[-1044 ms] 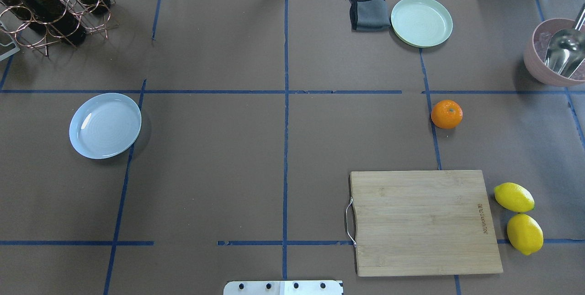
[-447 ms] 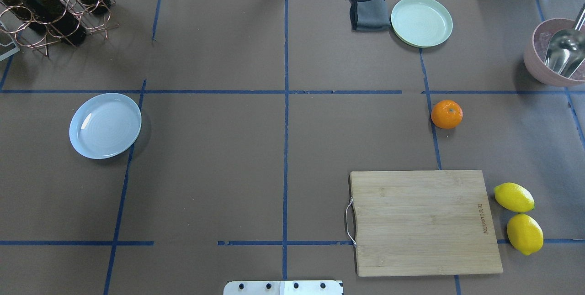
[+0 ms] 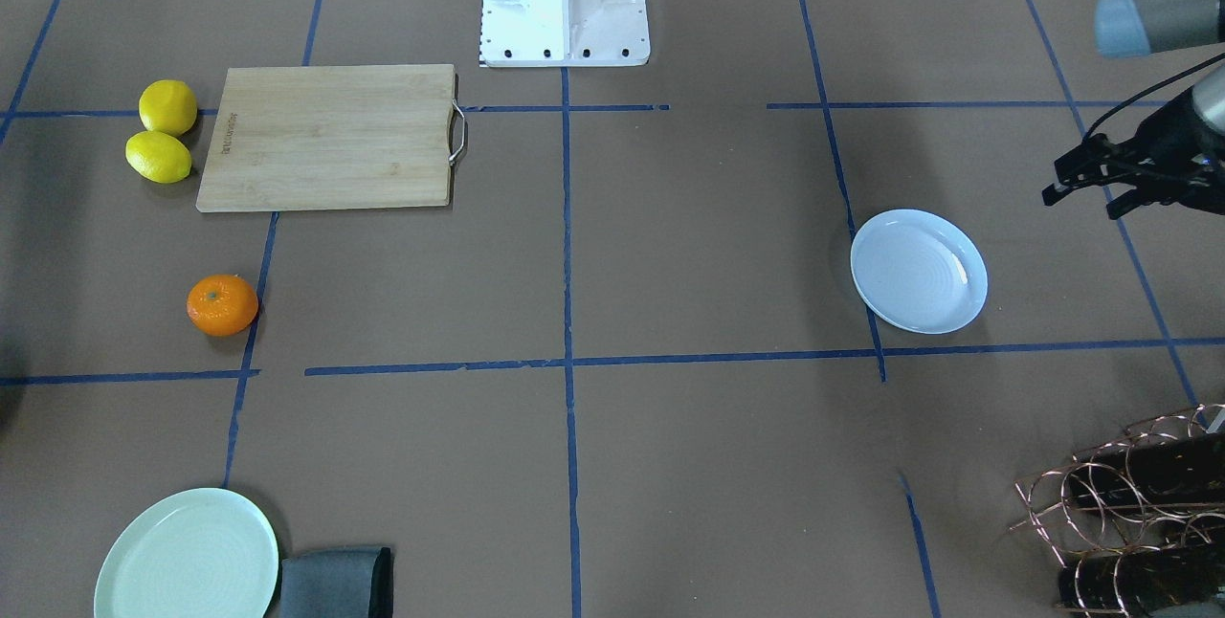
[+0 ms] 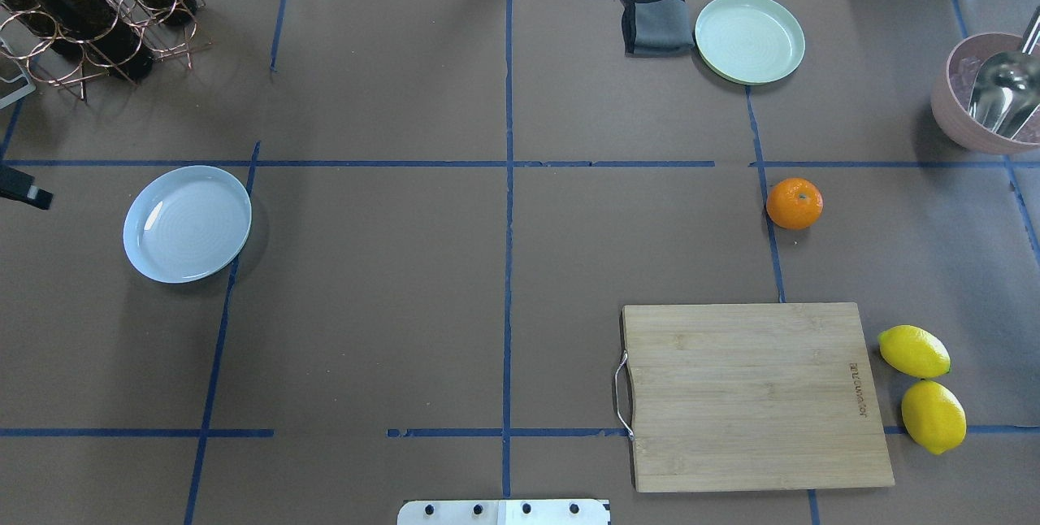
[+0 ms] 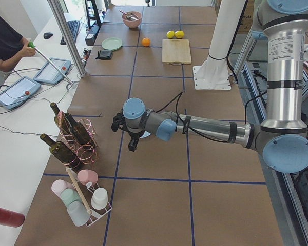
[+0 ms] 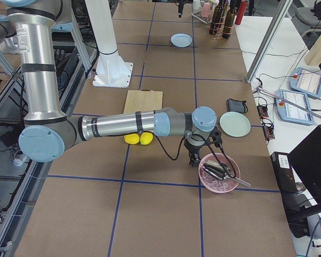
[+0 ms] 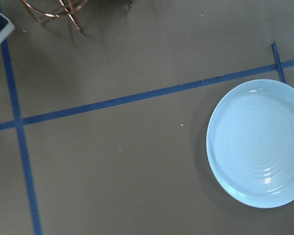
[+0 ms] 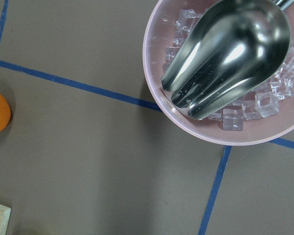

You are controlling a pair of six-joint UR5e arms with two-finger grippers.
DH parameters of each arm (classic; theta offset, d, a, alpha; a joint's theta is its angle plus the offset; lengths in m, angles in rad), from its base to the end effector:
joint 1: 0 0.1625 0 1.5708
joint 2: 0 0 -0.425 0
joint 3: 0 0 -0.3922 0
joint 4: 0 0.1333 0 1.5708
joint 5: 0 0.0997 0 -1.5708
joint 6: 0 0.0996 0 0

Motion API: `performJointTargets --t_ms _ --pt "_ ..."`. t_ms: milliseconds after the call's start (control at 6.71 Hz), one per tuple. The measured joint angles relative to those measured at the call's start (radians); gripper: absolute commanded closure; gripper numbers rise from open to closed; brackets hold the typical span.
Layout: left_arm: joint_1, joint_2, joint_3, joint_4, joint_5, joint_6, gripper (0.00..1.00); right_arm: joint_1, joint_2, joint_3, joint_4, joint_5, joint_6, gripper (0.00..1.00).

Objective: Pick orange to plate
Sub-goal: 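Reach the left gripper toward the white plate's near rim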

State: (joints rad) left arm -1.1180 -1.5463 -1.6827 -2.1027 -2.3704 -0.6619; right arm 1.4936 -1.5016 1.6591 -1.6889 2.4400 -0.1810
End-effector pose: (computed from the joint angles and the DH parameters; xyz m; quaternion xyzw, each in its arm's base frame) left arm 0.1639 -0.4783 0.5518 0.0421 0.4631 0.0264 0.8849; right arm 0.0170 -0.5218 0.5853 0.0397 -0.4195 -0.1250 0.8982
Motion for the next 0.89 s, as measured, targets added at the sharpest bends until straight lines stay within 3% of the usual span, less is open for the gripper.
performJointTargets --t_ms 298,746,895 --pt "0.130 -0.064 0.085 -0.077 0.120 -0.196 0.06 -0.001 0.001 -0.003 0.000 0.014 0.000 0.00" --pt "0.172 -0.108 0.169 -0.086 0.141 -0.223 0.19 -0.008 0.000 -0.008 0.000 0.033 -0.001 0.00" --pt "0.185 -0.111 0.181 -0.086 0.141 -0.223 0.74 -0.010 0.001 -0.007 0.001 0.034 -0.002 0.00"
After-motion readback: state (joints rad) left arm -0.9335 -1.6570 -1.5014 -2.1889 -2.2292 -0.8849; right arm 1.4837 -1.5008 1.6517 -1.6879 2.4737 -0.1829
